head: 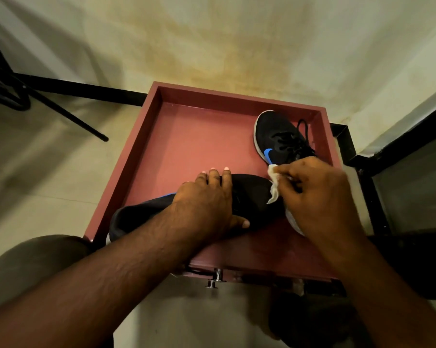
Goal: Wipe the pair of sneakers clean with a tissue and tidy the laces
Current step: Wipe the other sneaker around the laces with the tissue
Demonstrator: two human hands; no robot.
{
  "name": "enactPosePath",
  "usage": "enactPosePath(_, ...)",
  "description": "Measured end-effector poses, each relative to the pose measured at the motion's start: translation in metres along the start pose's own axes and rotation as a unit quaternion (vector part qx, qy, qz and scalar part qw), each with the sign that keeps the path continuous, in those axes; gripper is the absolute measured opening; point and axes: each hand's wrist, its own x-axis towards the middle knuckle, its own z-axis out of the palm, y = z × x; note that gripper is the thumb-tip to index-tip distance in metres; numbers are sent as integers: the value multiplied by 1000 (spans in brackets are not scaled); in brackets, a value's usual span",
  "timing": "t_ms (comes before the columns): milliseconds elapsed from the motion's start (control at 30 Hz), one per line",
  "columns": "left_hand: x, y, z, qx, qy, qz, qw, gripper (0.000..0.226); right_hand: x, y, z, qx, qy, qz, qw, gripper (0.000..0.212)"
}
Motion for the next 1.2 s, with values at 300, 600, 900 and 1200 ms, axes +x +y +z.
enactPosePath(300,1,4,2,1,-1,-8,1000,115,-6,-31,28,-241,-204,-50,948,21)
enactPosePath(600,1,-3,-2,4,24,18,1000,113,4,-15,-11,182,-166,107,963,15)
enactPosePath(900,5,-2,2,-7,18,1,1000,118,10,-22,32,-33,-110,-73,991,20)
enactPosePath(1200,4,1,-1,18,22,4,1000,115,3,-50,12,-237,-275,-16,932,13)
